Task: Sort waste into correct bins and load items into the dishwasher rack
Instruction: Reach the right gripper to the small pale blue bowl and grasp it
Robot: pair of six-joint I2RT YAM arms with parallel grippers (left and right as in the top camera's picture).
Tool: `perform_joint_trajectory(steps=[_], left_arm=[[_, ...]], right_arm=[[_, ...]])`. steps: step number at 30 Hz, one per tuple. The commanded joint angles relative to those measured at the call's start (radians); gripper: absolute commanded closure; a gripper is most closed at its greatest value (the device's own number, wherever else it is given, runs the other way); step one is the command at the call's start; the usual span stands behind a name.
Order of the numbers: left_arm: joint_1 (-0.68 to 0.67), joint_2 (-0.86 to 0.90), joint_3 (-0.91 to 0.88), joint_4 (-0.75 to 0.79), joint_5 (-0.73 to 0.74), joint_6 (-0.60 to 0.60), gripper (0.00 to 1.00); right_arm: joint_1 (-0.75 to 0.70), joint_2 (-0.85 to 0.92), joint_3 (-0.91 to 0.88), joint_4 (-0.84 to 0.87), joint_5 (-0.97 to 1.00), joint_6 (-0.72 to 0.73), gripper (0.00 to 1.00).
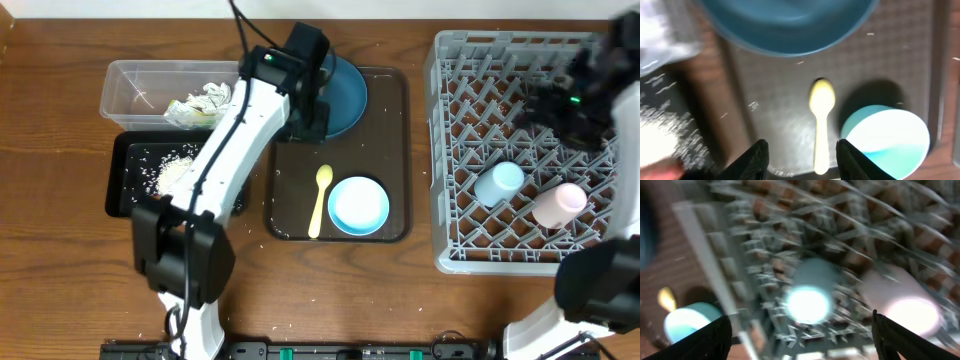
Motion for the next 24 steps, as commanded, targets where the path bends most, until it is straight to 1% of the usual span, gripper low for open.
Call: perform_joint_trajectory(steps=[1,4,10,14,16,19,24], left_arm=[[0.018,-0.093,-0.002,-0.013,-0.095,-0.087,0.53],[0.04,-0.134,-0.002,-0.013,-0.096,-0.108,0.53],[0.144,-0.17,-0.002,-0.013,-0.099,-0.175,0.53],[0.22,-0.164,-0.002,-0.016,-0.099,-0.174,0.52],[0.244,-0.164,-0.002,-0.017,-0.099,-0.174,0.53],[0.267,-0.164,-0.002,-0.017,-0.099,-0.174,0.52],[0.271,-0.164,-0.002,-0.017,-0.099,-0.174,0.52]], right_arm=[[0.139,-0.033,0.021,0.025,-0.049,-0.014,0.13],[0.257,-0.027,-0.003,0.082,-0.048,-0.006,0.13],[0.466,-0.026,-0.112,0.241,-0.048,0.023,0.22],[0.571,-0.024,-0.233,0.372,-0.024,0.039,0.28],[0.605,-0.018,-0.292,0.423,0.013,0.064,0.32],[0.639,-0.002,-0.37,0.484,0.015,0.064,0.36],[0.658,0.038,-0.462,0.521,0.048,0.064,0.39]])
